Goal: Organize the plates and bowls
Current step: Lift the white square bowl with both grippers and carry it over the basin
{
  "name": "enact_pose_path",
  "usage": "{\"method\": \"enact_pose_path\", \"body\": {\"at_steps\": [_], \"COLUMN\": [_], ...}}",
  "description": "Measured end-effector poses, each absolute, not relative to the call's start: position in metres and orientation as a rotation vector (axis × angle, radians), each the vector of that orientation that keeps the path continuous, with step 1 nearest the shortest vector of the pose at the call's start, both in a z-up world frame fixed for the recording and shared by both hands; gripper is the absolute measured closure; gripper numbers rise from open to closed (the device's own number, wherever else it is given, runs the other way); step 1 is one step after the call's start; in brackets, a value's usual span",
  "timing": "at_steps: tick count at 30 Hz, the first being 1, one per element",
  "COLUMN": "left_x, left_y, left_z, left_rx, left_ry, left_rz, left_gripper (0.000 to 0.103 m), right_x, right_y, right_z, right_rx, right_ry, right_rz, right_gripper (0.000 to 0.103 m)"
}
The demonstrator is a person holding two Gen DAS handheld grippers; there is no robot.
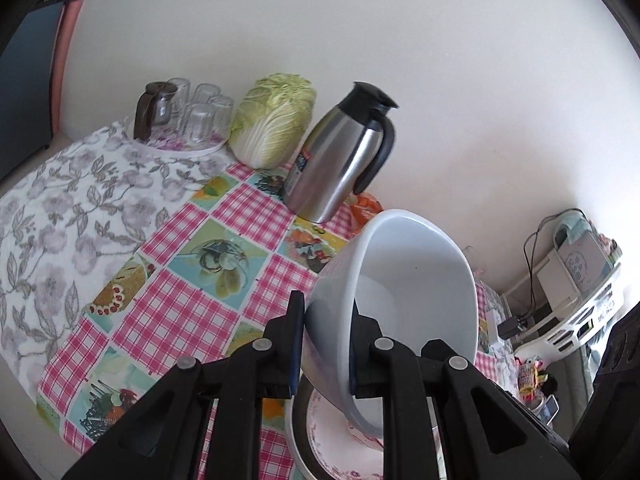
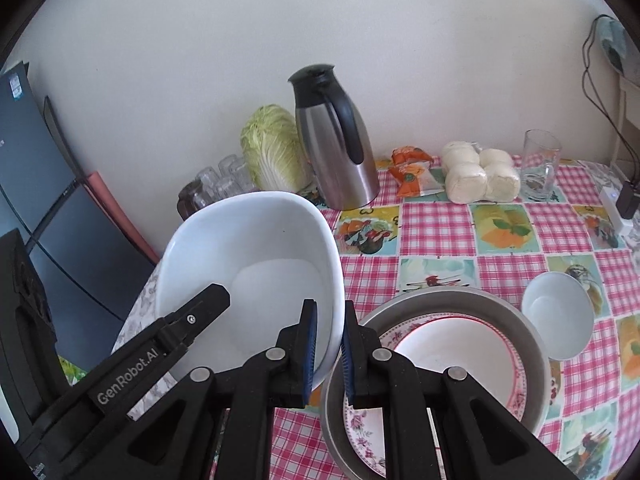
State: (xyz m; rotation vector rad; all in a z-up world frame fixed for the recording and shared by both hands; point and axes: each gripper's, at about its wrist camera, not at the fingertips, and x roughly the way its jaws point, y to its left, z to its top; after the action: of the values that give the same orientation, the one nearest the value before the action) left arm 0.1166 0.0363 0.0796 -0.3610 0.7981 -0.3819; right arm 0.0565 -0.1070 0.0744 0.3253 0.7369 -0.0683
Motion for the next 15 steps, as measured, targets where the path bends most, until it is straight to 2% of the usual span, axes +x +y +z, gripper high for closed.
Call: {"method": "enact_pose_path", "body": {"at_steps": [15], "left_x": [0.08], "left_y": [-0.036], "left_z": [0.099], "left_rx": [-0.146], "left_ry": [0.759], "left_rz": [-0.468], "left_gripper": [0.085], "right_x": [-0.001], "right_y": [-0.167], "right_z": [0.076], "right_rx": [0.45], "right_ry": [0.598], "right_rz": [-0.166], "right_gripper": [0.09]}}
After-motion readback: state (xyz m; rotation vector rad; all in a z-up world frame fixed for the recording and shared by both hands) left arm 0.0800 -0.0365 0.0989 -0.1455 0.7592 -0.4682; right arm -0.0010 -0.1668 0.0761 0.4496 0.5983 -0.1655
